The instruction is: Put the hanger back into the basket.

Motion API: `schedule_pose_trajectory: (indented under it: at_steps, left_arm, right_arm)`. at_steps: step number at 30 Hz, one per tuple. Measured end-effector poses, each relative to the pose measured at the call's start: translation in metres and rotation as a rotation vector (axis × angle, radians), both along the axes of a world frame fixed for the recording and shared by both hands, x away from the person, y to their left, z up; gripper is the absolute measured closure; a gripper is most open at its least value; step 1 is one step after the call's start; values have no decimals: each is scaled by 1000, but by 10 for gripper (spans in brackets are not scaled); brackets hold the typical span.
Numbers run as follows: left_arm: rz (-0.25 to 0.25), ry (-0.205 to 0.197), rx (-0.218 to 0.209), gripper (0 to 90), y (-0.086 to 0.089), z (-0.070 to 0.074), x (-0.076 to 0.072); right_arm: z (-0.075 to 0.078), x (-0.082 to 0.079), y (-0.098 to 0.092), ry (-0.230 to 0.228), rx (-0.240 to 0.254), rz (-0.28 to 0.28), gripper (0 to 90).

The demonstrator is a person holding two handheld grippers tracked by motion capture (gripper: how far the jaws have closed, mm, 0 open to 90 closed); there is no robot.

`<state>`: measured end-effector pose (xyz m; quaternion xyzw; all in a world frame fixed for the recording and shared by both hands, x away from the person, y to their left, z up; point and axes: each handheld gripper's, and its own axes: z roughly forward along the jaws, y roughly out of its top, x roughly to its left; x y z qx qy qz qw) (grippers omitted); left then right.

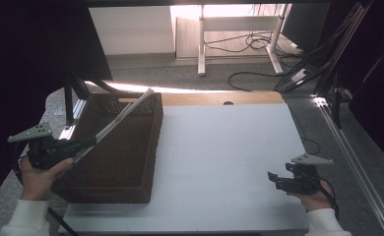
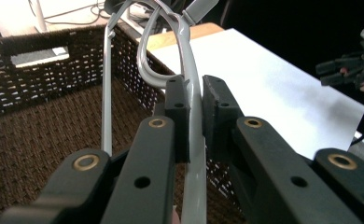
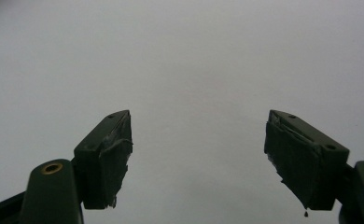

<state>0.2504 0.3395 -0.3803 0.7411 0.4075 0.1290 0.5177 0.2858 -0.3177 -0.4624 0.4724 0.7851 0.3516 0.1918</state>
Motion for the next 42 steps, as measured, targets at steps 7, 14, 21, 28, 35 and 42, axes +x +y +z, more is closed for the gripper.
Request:
schedule_pose_trajectory:
  at_steps: [7, 14, 21, 28, 35, 42]
  left_arm:
    - [-6, 5, 6, 815, 2, -7, 5]
    - [-12, 40, 29, 813, 3, -16, 11]
    - [16, 122, 76, 452, 1, -29, 20]
    - [47, 110, 96, 348, -9, -23, 13]
    - [25, 92, 61, 307, -25, -18, 0]
    - [-33, 65, 31, 294, -51, -11, -14]
  right_arm:
    - [0, 0, 0, 1, -1, 1, 236]
    - [0, 0, 0, 5, 0, 2, 236]
    - [0, 0, 0, 5, 0, 3, 236]
    - [-1, 0, 1, 6, -2, 5, 235]
    - [0, 1, 1, 6, 0, 6, 235]
    - [0, 1, 2, 3, 1, 15, 232]
